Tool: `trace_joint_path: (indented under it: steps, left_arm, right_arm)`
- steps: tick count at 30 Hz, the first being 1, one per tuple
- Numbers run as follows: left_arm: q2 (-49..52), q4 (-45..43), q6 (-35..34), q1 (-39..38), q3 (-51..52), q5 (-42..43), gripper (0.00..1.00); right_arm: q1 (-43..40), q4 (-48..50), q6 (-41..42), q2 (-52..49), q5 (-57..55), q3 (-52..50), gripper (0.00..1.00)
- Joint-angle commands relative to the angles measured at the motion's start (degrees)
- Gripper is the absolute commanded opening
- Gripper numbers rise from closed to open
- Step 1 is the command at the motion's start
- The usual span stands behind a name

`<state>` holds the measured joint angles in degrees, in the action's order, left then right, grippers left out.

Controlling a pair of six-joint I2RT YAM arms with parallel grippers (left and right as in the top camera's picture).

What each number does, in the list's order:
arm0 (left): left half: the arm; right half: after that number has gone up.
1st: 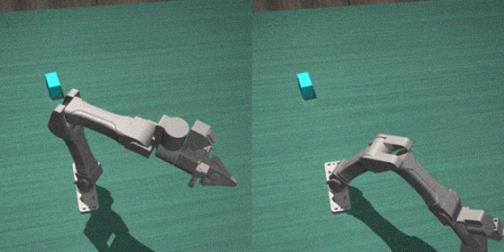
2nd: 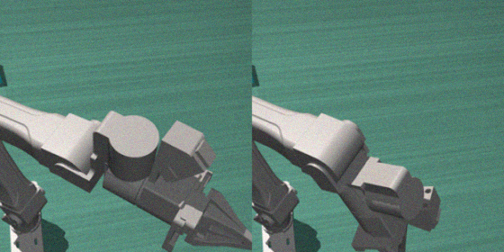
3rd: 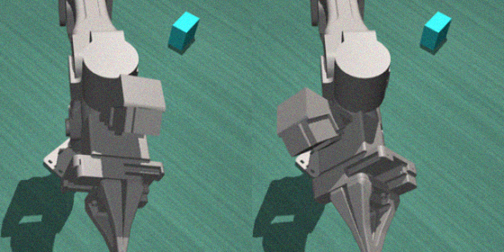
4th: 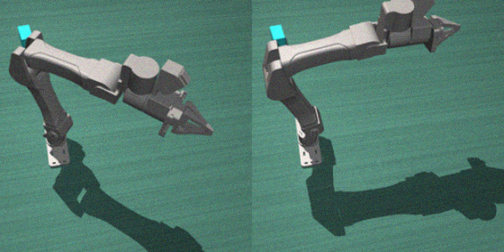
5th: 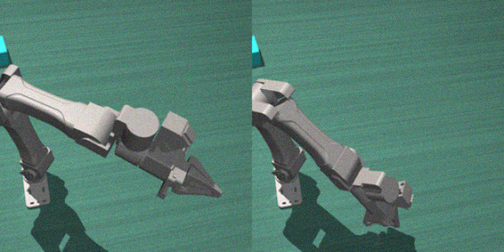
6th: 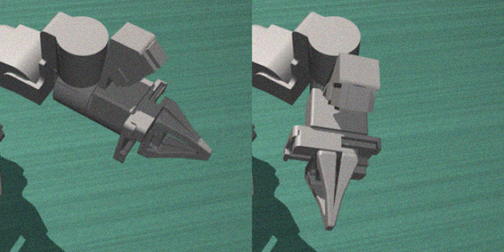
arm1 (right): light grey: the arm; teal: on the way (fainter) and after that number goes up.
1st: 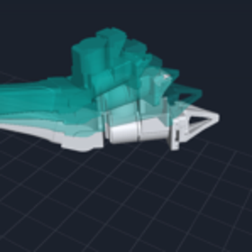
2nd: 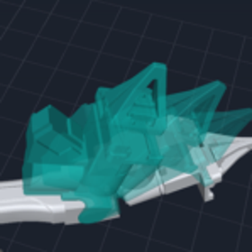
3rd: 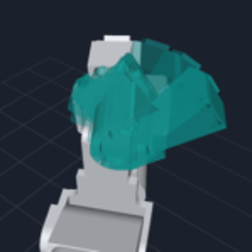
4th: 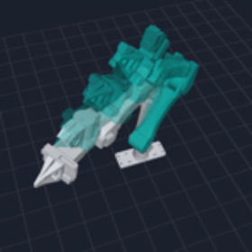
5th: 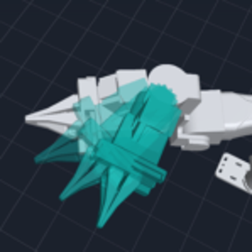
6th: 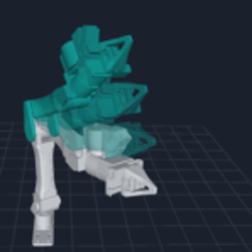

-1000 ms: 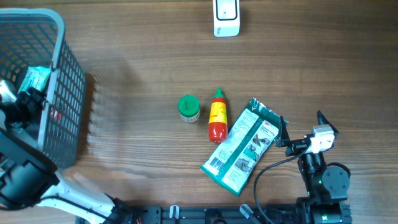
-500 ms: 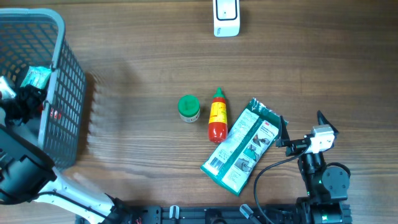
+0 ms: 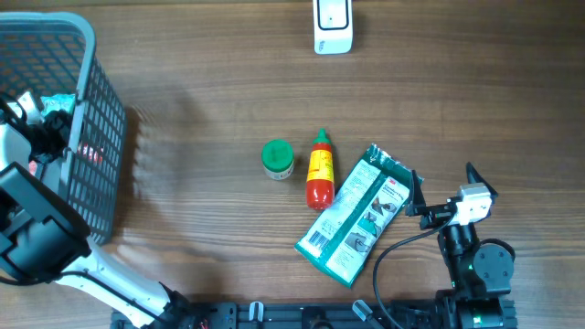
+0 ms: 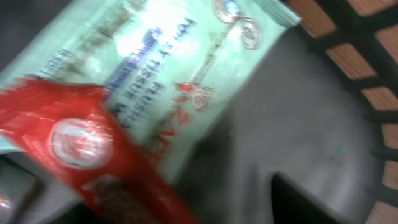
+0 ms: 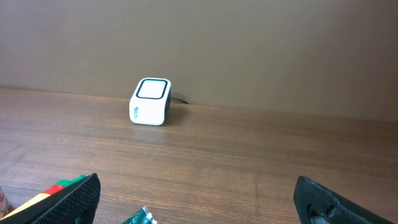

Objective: Scan the item barcode
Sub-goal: 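Grasp the red Nescafe stick with the left gripper and lift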

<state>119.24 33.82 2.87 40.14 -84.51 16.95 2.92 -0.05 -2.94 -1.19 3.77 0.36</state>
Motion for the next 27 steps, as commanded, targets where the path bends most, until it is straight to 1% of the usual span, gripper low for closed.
trace_joint_path:
  steps: [1,2,6,11,15,17,20,22,27]
  left_arm:
    - [10.27,1.62,-0.81,-0.5,3.91,1.6,0.12]
    - [10.97,1.6,-0.83,-0.5,3.91,2.21,0.04]
    - [11.78,2.43,-0.96,-0.5,3.91,4.59,0.04]
    - [9.03,5.73,-2.82,-0.15,2.34,6.64,0.04]
    - [4.07,12.15,-3.37,0.28,-2.14,6.6,0.04]
    - [1.51,15.19,-3.37,0.76,-4.76,6.6,0.08]
    - [-3.41,19.67,-3.65,2.19,-8.96,6.6,0.07]
    - [-6.6,20.9,-4.15,3.04,-10.05,6.6,0.04]
    - [-13.77,20.94,-8.44,5.33,-10.1,6.64,0.04]
  right_arm:
    - [0.28,0.11,-0.5,0.0,-0.83,-0.04,1.0]
    - [0.28,0.11,-0.5,0.0,-0.83,-0.04,1.0]
    - [0.28,0.11,-0.5,0.0,-0.83,-0.04,1.0]
    - [0.31,0.11,-0.5,0.0,-0.83,-0.04,1.0]
    - [0.28,0.11,-0.5,0.0,-0.83,-0.04,1.0]
    - [0.28,0.11,-0.5,0.0,-0.83,-0.04,1.0]
    - [0.28,0.11,-0.5,0.0,-0.83,-0.04,1.0]
    - [0.28,0.11,-0.5,0.0,-0.83,-0.04,1.0]
    - [0.31,0.11,-0.52,0.0,-0.83,-0.04,1.0]
